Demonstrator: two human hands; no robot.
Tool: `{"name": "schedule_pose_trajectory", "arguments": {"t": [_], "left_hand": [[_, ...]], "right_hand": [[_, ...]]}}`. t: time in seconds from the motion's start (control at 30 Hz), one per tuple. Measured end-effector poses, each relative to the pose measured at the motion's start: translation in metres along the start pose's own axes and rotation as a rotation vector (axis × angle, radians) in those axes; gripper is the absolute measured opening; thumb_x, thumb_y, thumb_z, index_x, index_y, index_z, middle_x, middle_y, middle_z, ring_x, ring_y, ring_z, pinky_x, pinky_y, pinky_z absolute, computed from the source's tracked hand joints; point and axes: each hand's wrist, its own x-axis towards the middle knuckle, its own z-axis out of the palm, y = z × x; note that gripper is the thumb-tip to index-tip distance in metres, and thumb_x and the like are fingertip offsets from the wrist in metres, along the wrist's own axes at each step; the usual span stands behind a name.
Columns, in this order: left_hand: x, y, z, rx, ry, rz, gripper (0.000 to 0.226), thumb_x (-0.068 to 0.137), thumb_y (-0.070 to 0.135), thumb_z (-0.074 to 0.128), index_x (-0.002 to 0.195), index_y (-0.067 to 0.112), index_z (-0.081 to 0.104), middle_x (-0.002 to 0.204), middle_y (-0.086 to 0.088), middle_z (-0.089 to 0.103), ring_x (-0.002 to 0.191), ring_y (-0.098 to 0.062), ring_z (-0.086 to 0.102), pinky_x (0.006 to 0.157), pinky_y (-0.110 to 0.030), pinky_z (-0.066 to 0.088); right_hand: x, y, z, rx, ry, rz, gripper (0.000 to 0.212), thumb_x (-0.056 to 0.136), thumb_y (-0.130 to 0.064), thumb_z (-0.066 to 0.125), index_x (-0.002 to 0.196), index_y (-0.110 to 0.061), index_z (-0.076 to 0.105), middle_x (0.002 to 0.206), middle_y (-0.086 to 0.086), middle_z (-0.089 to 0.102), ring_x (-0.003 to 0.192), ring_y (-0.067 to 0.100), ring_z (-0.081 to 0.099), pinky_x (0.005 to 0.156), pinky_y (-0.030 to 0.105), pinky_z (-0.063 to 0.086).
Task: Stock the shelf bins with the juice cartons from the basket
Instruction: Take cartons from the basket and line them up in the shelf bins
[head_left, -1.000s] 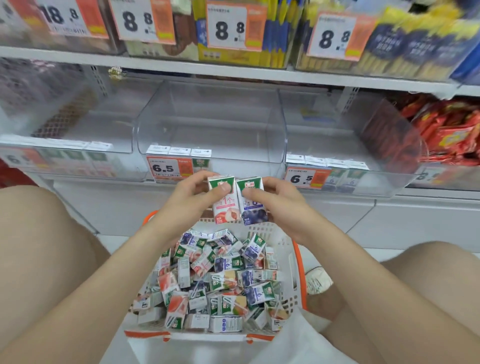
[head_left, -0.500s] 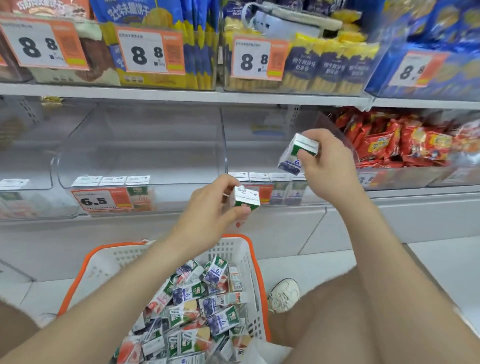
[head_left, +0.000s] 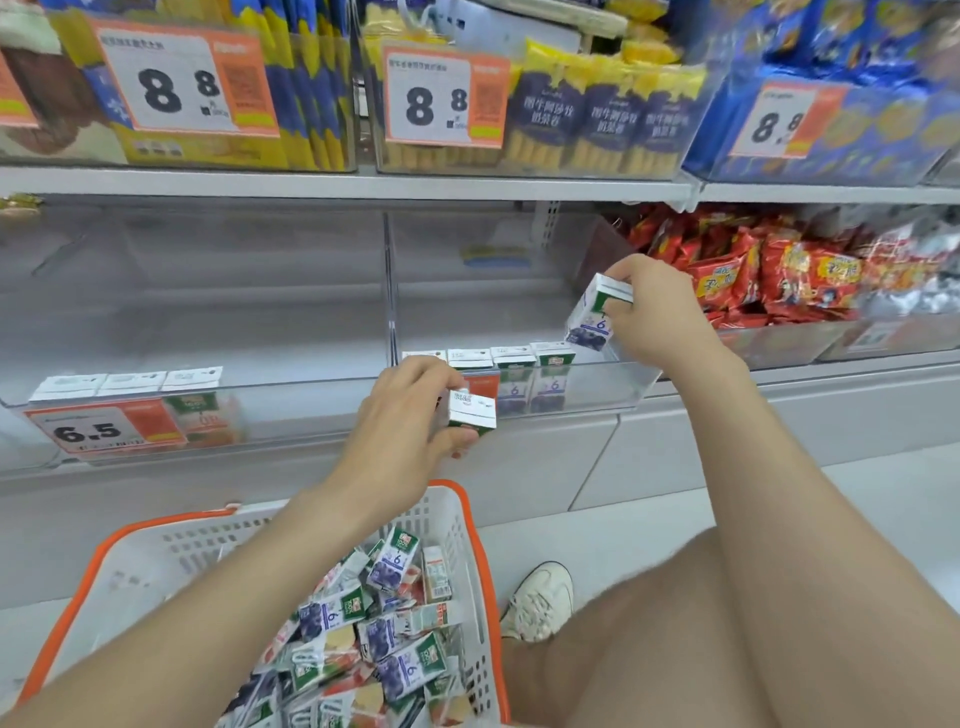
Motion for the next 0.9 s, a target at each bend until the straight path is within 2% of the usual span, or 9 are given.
{"name": "schedule_pose_trajectory", "arguments": {"t": [0.17,0.37,0.47,0.57,0.67,0.7,0.83,0.9], "left_hand": [[0.0,0.008,0.007,0.059,0.016,0.001,0.041,0.088,0.041,0.082,0.123,0.033,0.061,0.139,0.016,0.049,0.131,-0.016,0.035,0.098,-0.034,0.03],[0.004,0.018,0.015,0.087,0.007,-0.036,0.047,0.089,0.051,0.078,0.13,0.037,0.06,0.148,0.016,0.044,0.137,-0.017,0.025,0.099,-0.034,0.023],[0.006,0.024,0.017,0.07,0.009,-0.033,0.045,0.088,0.051,0.079,0.127,0.038,0.06,0.141,0.019,0.046,0.134,-0.017,0.028,0.097,-0.035,0.024],[0.008,0.028,0.016,0.074,0.006,-0.057,0.043,0.089,0.053,0.077,0.126,0.039,0.061,0.138,0.02,0.045,0.13,-0.015,0.027,0.095,-0.034,0.022],[0.008,0.027,0.014,0.068,0.005,-0.078,0.043,0.089,0.052,0.077,0.126,0.039,0.061,0.136,0.021,0.046,0.13,-0.014,0.027,0.096,-0.034,0.023],[0.008,0.026,0.013,0.06,0.003,-0.079,0.043,0.089,0.052,0.078,0.126,0.038,0.061,0.136,0.021,0.046,0.13,-0.014,0.028,0.096,-0.035,0.024],[0.009,0.018,0.006,0.022,-0.011,-0.085,0.044,0.088,0.045,0.081,0.126,0.032,0.064,0.135,0.017,0.049,0.132,-0.015,0.032,0.102,-0.038,0.033],[0.009,0.016,0.0,-0.027,-0.003,-0.068,0.043,0.087,0.041,0.083,0.125,0.03,0.065,0.134,0.015,0.052,0.13,-0.013,0.037,0.105,-0.037,0.036]], "right_hand": [[-0.004,-0.004,-0.004,-0.038,-0.046,-0.007,0.029,0.082,0.004,0.053,0.099,-0.006,0.074,0.104,0.015,0.071,0.097,0.036,0.061,0.083,0.045,0.055],[-0.002,0.001,0.011,-0.132,-0.086,-0.01,0.034,0.085,0.004,0.058,0.114,-0.01,0.066,0.114,0.017,0.065,0.103,0.038,0.059,0.084,0.04,0.051],[-0.004,0.0,0.017,-0.17,-0.223,0.01,0.035,0.087,0.003,0.058,0.119,-0.01,0.064,0.118,0.019,0.065,0.102,0.041,0.062,0.086,0.045,0.055],[-0.007,0.0,0.015,-0.147,-0.417,0.062,0.038,0.093,-0.005,0.054,0.13,-0.006,0.062,0.124,0.019,0.064,0.111,0.042,0.062,0.092,0.049,0.056],[-0.006,-0.002,0.01,-0.109,-0.473,0.068,0.03,0.086,-0.005,0.049,0.106,0.0,0.07,0.102,0.018,0.071,0.101,0.042,0.068,0.086,0.05,0.058],[-0.006,-0.002,0.009,-0.113,-0.478,0.069,0.032,0.085,-0.005,0.048,0.105,0.0,0.072,0.101,0.018,0.072,0.1,0.041,0.068,0.088,0.052,0.059],[-0.011,-0.006,0.012,-0.147,-0.483,0.081,0.034,0.088,-0.009,0.048,0.114,-0.005,0.07,0.121,0.017,0.069,0.109,0.042,0.063,0.097,0.051,0.056],[-0.014,-0.016,0.012,-0.206,-0.38,0.036,0.032,0.091,-0.009,0.051,0.12,-0.006,0.065,0.129,0.018,0.062,0.116,0.044,0.058,0.1,0.05,0.05]]}}
